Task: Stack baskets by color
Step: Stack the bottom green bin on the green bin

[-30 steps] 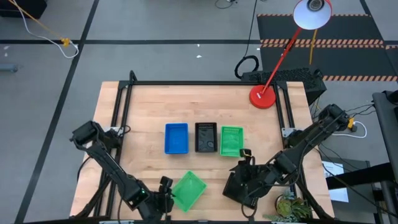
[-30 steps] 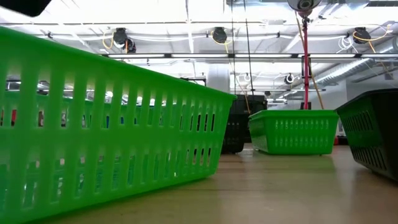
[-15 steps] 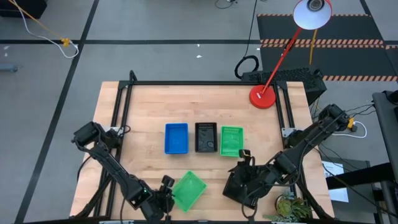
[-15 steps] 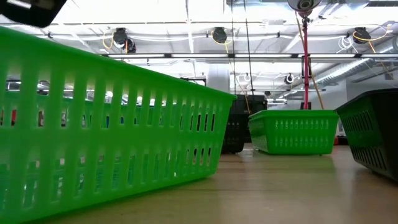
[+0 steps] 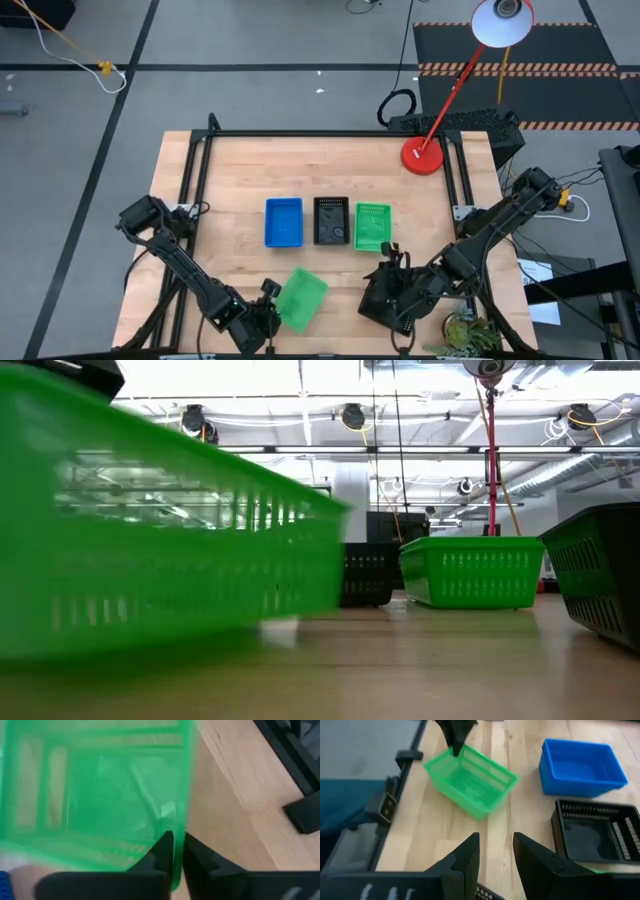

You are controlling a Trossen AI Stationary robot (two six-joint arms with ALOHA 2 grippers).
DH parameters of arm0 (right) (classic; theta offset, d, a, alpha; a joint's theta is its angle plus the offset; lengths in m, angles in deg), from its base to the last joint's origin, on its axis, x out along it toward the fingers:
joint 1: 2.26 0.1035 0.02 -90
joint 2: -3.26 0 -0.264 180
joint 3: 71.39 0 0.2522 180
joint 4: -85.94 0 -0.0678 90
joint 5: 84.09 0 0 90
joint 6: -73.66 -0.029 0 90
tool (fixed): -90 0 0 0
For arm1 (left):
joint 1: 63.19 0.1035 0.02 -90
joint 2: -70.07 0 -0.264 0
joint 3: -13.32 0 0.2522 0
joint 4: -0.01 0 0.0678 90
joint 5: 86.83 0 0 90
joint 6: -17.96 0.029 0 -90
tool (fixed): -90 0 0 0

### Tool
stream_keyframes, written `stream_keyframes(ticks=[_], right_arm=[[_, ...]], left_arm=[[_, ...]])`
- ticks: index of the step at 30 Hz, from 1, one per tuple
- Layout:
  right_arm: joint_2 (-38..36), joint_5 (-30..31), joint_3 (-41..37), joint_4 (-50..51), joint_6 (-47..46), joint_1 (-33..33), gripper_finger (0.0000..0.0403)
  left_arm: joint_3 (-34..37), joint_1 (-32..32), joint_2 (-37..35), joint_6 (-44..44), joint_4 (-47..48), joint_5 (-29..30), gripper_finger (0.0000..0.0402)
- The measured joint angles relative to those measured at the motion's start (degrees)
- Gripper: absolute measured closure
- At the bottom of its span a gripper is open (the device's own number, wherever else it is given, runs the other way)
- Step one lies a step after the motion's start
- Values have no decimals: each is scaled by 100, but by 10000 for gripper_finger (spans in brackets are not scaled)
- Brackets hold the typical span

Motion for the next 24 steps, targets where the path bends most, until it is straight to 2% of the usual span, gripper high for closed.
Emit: stream_keyframes(ticks=[2, 7, 13, 18, 24], right_arm=[[0, 24, 0, -207, 27, 0, 289], [0, 378, 0, -651, 136, -5, 289], [0, 927, 0, -903, 356, -17, 289], [0, 1275, 43, -1192, 837, -26, 289], [2, 1802, 271, -1231, 1195, -28, 289]], left_arm=[[-14, 19, -43, 101, 10, 52, 389], [-23, 235, -369, 130, -88, 91, 388], [-162, 544, -982, 651, -339, 98, 391], [-868, 797, -1106, 1359, 248, 381, 394], [-1522, 1310, -1071, 1633, 1220, 568, 393]])
